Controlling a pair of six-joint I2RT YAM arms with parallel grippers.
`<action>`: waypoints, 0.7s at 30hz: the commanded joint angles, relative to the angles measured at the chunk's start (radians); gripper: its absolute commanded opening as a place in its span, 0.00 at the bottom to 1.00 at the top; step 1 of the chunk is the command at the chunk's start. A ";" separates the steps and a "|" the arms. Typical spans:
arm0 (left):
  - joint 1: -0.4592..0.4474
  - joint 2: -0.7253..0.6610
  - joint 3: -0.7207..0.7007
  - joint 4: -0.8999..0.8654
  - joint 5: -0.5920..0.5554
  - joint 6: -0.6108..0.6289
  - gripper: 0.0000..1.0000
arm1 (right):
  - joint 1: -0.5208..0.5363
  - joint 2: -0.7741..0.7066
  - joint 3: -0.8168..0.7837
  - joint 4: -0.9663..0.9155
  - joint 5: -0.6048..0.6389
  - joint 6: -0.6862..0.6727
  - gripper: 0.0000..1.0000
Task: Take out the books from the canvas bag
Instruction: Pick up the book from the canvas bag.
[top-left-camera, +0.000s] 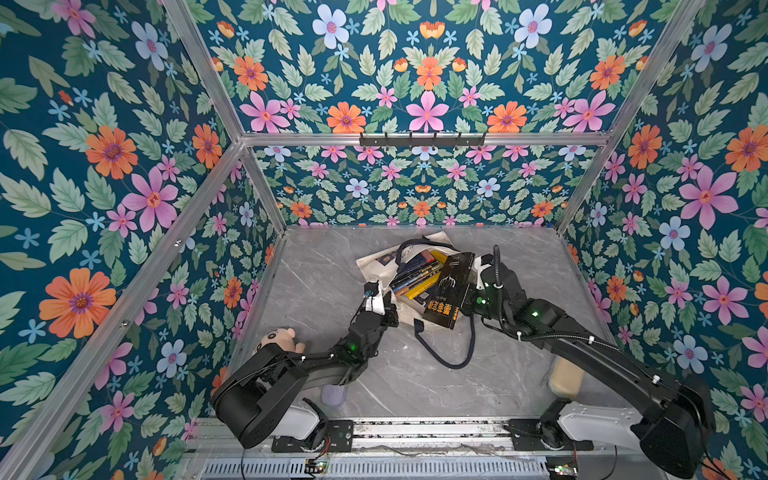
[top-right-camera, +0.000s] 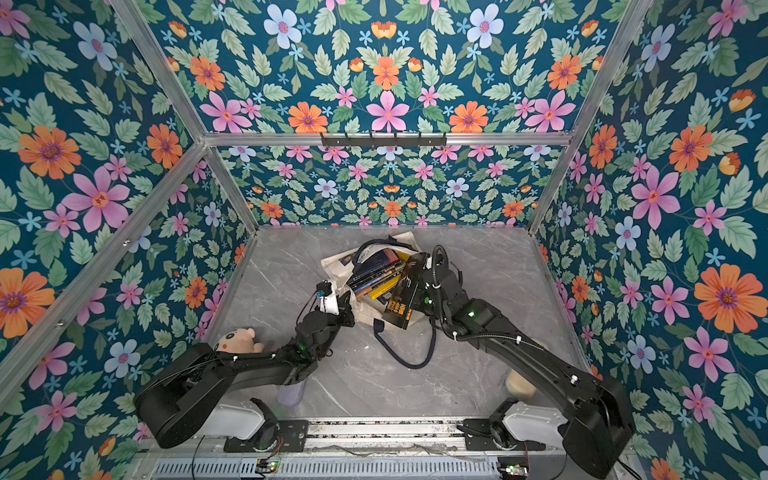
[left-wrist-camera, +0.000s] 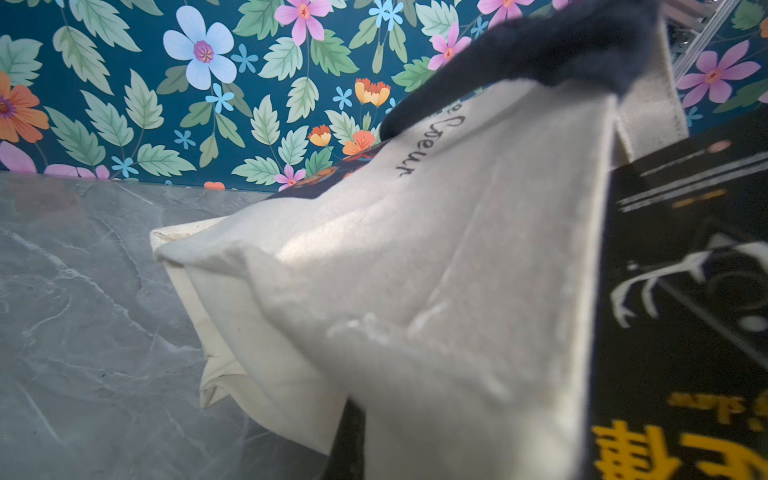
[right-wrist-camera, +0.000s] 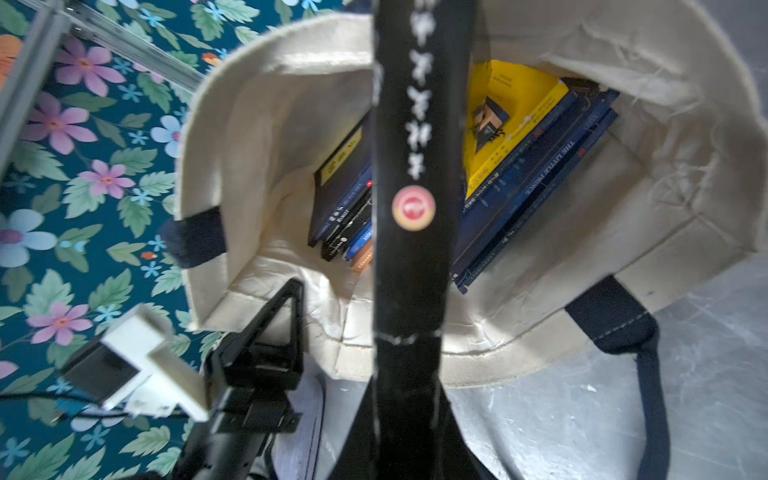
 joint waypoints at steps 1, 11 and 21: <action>0.001 -0.003 0.004 -0.015 -0.043 -0.002 0.00 | -0.001 -0.067 0.017 0.047 0.034 -0.047 0.00; 0.001 -0.023 -0.003 -0.024 -0.039 -0.004 0.00 | -0.221 -0.155 0.029 -0.004 0.016 -0.056 0.00; 0.001 -0.014 0.004 -0.024 -0.031 0.002 0.00 | -0.531 -0.211 -0.079 0.072 -0.055 -0.042 0.00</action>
